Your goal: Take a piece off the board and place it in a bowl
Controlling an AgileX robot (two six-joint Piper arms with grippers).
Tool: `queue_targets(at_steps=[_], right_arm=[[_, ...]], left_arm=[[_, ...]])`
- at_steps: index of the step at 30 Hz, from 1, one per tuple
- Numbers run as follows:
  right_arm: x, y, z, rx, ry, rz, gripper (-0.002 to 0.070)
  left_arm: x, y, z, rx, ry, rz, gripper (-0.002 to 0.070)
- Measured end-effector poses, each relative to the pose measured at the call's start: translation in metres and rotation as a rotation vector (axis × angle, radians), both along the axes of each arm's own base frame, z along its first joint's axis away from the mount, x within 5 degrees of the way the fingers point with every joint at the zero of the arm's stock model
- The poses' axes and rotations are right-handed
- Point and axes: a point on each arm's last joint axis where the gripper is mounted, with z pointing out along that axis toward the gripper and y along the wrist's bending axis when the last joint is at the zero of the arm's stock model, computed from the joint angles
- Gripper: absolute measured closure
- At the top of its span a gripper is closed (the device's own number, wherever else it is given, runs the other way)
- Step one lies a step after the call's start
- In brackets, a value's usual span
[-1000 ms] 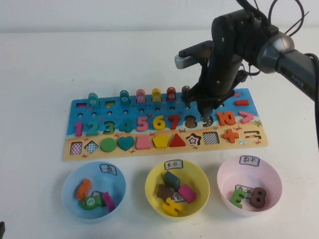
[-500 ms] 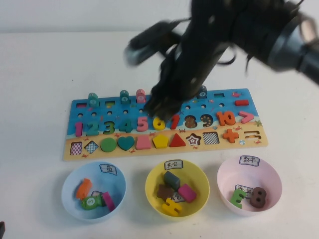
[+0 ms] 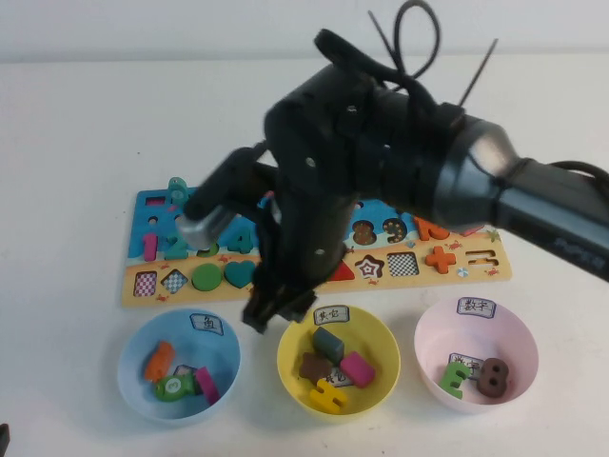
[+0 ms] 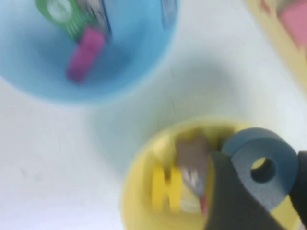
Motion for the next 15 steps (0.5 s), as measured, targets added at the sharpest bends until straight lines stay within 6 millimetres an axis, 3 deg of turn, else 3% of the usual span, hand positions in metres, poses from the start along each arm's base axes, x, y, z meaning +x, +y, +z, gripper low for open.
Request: queue_targets(at_steps=[4,8,15], right_arm=[[-0.014,-0.03,-0.013,-0.086,0.043,-0.056,0.0433],[-0.028,-0.074,-0.021,-0.175,0.056,-0.163,0.0433],[-0.01,-0.145,-0.015,-0.187,0.065,-0.408,0.0434]], left_arm=[[0.0,0.0,0.0,0.0,0.0,0.0,0.0679],[0.0,0.0,0.0,0.0,0.0,0.0,0.0679],[0.0,0.0,0.0,0.0,0.0,0.0,0.0679]])
